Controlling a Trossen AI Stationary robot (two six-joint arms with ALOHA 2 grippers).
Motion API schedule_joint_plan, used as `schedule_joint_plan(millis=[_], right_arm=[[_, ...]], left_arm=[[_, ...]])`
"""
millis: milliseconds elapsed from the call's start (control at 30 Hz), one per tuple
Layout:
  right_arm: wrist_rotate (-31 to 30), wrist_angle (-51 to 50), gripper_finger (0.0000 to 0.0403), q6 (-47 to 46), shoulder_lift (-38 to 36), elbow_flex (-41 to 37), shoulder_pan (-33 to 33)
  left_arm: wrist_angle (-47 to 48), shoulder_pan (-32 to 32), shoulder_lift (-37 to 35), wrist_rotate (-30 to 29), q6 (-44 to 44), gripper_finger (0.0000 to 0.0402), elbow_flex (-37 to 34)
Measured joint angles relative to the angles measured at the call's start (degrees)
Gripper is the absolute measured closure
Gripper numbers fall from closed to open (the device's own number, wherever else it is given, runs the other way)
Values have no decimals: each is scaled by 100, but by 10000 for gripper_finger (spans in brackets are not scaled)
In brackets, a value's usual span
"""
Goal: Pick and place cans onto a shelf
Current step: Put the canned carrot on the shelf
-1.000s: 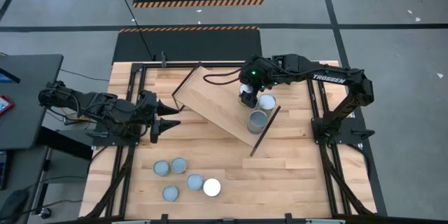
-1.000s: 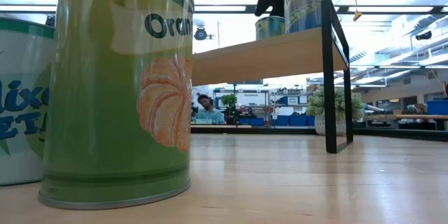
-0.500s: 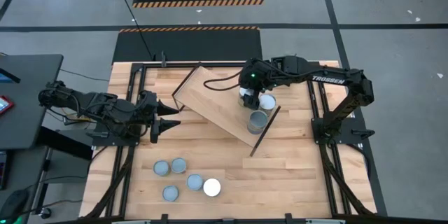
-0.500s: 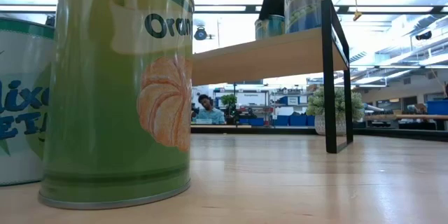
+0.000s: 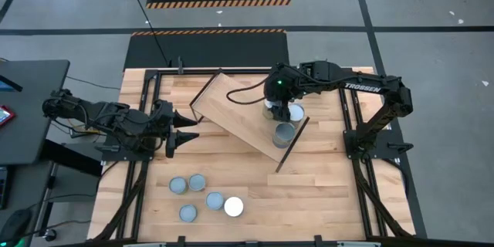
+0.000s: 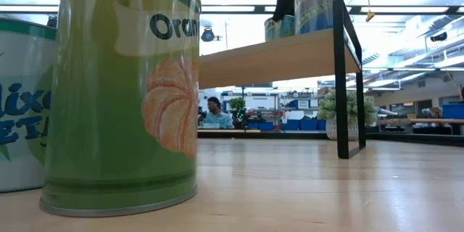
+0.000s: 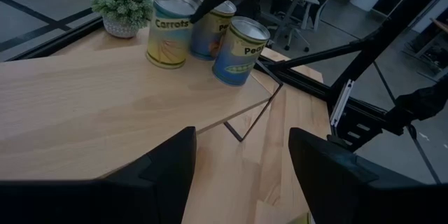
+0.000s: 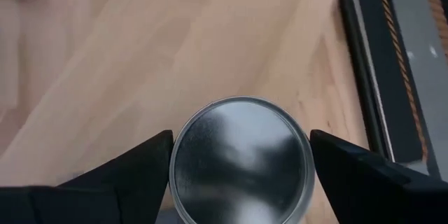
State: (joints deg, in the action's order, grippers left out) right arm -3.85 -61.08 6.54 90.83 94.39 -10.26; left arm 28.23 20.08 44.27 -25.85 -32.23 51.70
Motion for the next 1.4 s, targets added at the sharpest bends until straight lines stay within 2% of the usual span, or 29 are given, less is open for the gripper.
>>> schedule_joint_plan(millis=[200, 333, 567, 967, 1400], right_arm=[[512, 4, 75, 1509, -7, 4, 0], [543, -2, 75, 1938, -7, 4, -21], [785, -49, 71, 1766, -7, 4, -74], [796, -326, 10, 1613, 20, -15, -70], [793, -291, 10, 1334, 13, 514, -61]], left_arm=[[-1, 1, 0, 2, -3, 166, 0], [-2, 2, 0, 2, -13, 166, 0], [-4, 2, 0, 22, -15, 166, 0], [-7, 2, -2, 24, -17, 166, -2], [-7, 2, 0, 24, -20, 166, -2]])
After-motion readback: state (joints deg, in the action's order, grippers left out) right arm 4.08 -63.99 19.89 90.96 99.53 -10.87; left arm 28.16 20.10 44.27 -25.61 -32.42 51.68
